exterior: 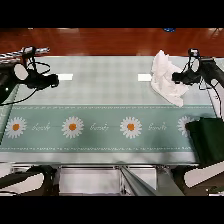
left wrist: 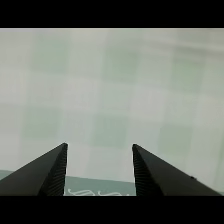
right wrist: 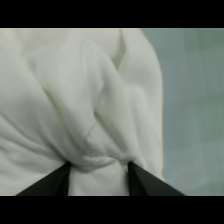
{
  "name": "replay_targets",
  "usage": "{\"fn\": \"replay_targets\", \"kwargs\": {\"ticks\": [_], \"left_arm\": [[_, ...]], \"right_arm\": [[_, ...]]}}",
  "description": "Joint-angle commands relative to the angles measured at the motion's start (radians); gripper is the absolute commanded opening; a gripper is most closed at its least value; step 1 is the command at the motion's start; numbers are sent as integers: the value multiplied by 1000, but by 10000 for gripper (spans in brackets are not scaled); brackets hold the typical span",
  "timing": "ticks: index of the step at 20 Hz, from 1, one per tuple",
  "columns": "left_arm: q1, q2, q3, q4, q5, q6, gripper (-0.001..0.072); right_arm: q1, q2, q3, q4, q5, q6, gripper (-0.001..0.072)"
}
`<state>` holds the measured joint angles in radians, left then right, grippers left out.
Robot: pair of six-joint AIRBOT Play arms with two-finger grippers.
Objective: Fold the shirts.
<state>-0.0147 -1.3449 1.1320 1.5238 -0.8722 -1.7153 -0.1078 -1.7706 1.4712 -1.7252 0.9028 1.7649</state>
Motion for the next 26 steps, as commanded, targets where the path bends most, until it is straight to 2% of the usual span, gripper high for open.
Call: {"fn": "replay_targets", "kwargs": {"ticks": [1, 2, 4, 6, 10, 13, 18, 22, 26], "left_arm": [[-5, -5, -4, -36, -85, 0, 505], [-6, 0, 4, -43, -129, -18, 505], [2, 21, 35, -29, -230, -36, 504], [32, 67, 77, -11, -315, -35, 504], [74, 264, 94, -18, -344, -36, 505], [37, 448, 25, -67, -283, -36, 504], [-130, 699, -246, -201, -174, -36, 505], [-241, 717, -354, -201, -173, -34, 505], [-223, 719, -351, -161, -102, -34, 505]], "right_arm": [[-9, -24, 0, 126, 53, -66, 200], [-9, -13, 4, 173, 73, -126, 17], [-9, 24, 50, 240, 141, -216, 22], [-9, 93, 126, 249, 183, -233, 22], [-9, 299, 293, 299, 157, -254, 22], [-9, 426, 411, 349, 148, -280, 22], [-9, 552, 565, 479, 149, -312, 21], [9, 622, 580, 637, 162, -345, 21], [231, 650, 579, 561, 276, -352, 21]]}}
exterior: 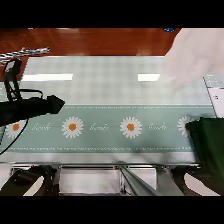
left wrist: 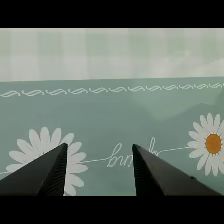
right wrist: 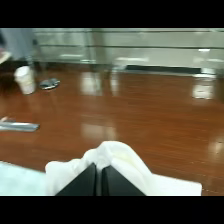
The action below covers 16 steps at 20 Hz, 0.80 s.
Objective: Fold the shirts.
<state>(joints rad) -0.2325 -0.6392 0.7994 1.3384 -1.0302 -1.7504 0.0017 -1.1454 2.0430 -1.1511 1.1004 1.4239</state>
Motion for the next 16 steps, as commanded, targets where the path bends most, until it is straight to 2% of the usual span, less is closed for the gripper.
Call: {"fn": "replay_targets", "kwargs": {"ticks": [1, 5, 8, 12, 16], "left_arm": [[20, 13, -13, 31, 77, 2, 505], [161, 15, 4, 24, 78, -2, 505], [246, 31, 4, -51, 64, 0, 505], [248, 19, -5, -54, 16, 43, 505], [248, 16, -97, -84, 15, 48, 505]], "right_arm": [[187, 25, -2, -31, 99, -5, 21], [426, 18, -77, -78, 112, 33, 21], [521, 12, -200, -113, 95, 103, 22], [642, -23, -546, -53, -87, 172, 21], [745, -199, -751, 68, -286, 204, 22]]}}
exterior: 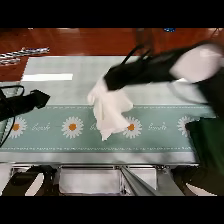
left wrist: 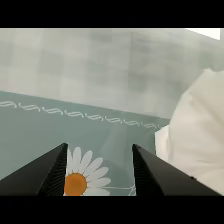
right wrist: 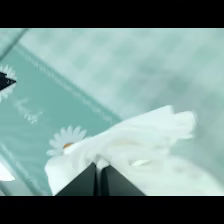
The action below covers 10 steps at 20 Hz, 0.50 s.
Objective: Fold the shirts.
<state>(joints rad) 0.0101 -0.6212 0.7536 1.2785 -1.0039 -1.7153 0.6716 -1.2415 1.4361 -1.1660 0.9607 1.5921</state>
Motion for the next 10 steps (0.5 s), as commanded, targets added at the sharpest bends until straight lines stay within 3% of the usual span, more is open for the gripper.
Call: {"fn": "replay_targets", "kwargs": {"ticks": [1, 4, 5, 6, 7, 10], "left_arm": [[6, -3, -83, -39, -18, 13, 505], [-24, -16, -167, -69, -60, 82, 505], [-48, -21, -189, -68, -58, 84, 505], [-69, -30, -203, -68, -53, 84, 505], [-86, -48, -210, -69, -51, 84, 505], [-99, -113, -209, -66, -50, 93, 505]], "right_arm": [[93, -163, -146, 94, -163, 47, 22], [86, -298, -146, 129, -167, 60, 22], [57, -315, -146, 152, -142, 63, 85], [22, -315, -145, 182, -118, 56, 311], [-26, -305, -134, 215, -80, 19, 408], [-232, -218, -51, 243, 111, -65, 408]]}}
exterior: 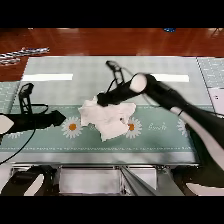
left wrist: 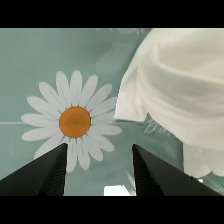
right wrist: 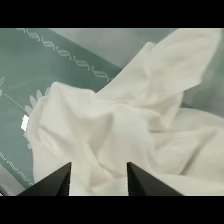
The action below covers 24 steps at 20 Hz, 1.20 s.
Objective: Fold the shirts.
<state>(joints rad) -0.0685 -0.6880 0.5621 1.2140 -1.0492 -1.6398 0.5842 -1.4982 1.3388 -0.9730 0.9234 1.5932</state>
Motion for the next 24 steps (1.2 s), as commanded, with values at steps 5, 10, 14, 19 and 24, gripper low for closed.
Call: {"fn": "replay_targets", "kwargs": {"ticks": [5, 10, 14, 19, 24], "left_arm": [[68, -187, -21, -44, -125, 113, 504], [74, -393, -35, -379, 74, 241, 505], [74, -531, -30, -710, 159, 468, 505], [2, -648, 48, -814, 159, 611, 505], [-100, -766, 206, -801, 159, 602, 505]], "right_arm": [[-540, 329, -51, -218, 264, -15, 407], [-733, 539, -454, -191, 212, -39, 407], [-738, 604, -636, -113, 186, -68, 407], [-718, 611, -717, -23, 138, -86, 407], [-574, 610, -722, -25, 72, -35, 407]]}}
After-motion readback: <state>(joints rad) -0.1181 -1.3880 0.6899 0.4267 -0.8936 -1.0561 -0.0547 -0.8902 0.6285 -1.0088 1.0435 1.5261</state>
